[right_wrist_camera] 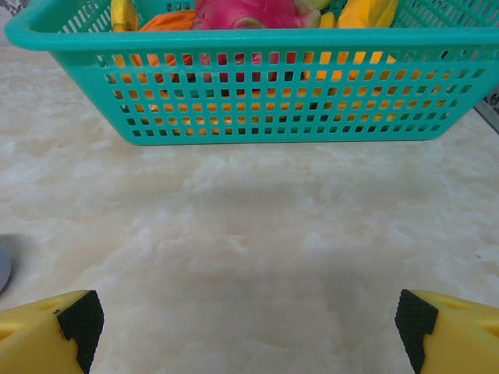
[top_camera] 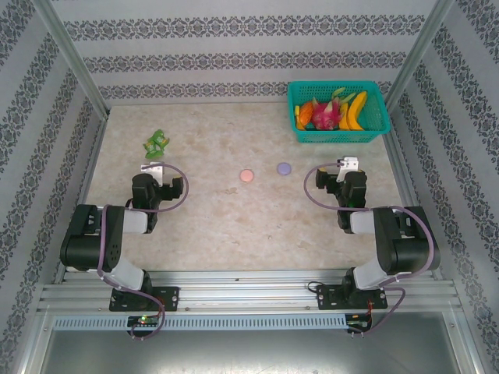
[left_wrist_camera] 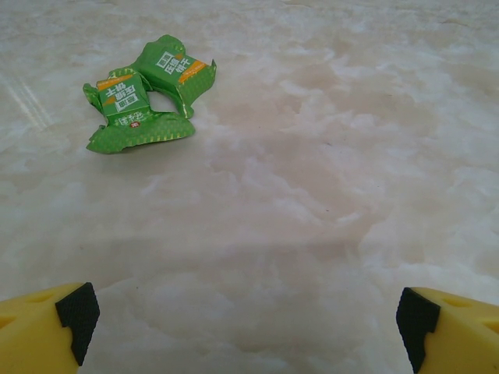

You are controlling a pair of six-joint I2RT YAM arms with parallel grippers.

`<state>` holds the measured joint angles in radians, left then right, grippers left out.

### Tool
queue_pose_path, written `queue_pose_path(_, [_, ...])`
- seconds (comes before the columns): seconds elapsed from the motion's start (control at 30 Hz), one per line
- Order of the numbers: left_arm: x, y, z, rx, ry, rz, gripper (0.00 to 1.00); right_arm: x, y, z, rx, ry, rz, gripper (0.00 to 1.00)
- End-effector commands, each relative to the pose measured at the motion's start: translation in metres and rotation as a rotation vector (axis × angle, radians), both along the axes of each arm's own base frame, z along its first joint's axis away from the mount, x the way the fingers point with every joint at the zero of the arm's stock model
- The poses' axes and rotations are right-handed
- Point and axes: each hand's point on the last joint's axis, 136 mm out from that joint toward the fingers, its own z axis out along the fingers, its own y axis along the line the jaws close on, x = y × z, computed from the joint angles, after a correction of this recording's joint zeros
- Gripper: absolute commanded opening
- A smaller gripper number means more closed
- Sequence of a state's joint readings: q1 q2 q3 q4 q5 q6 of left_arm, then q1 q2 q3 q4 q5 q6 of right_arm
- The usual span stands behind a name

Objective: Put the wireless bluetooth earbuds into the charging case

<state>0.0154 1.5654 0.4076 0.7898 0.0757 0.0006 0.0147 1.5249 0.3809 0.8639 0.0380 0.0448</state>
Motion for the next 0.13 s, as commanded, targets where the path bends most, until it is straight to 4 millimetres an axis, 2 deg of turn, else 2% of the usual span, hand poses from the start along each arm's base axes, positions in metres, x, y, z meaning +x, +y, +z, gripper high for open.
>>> queue_pose_path(0.0, [0.0064, 0.0008, 0.0121, -0.007, -0.045, -0.003, 1.0, 0.0057, 0.0017, 0.0124, 0.004, -0.033, 0.026, 0.98])
queue_pose_path(0.1, [0.0064, 0.0006, 0.0122, -0.007, -0.045, -0.003, 1.0, 0.0034, 0.0034, 0.0142, -0.009, -0.046, 0.029, 0.98])
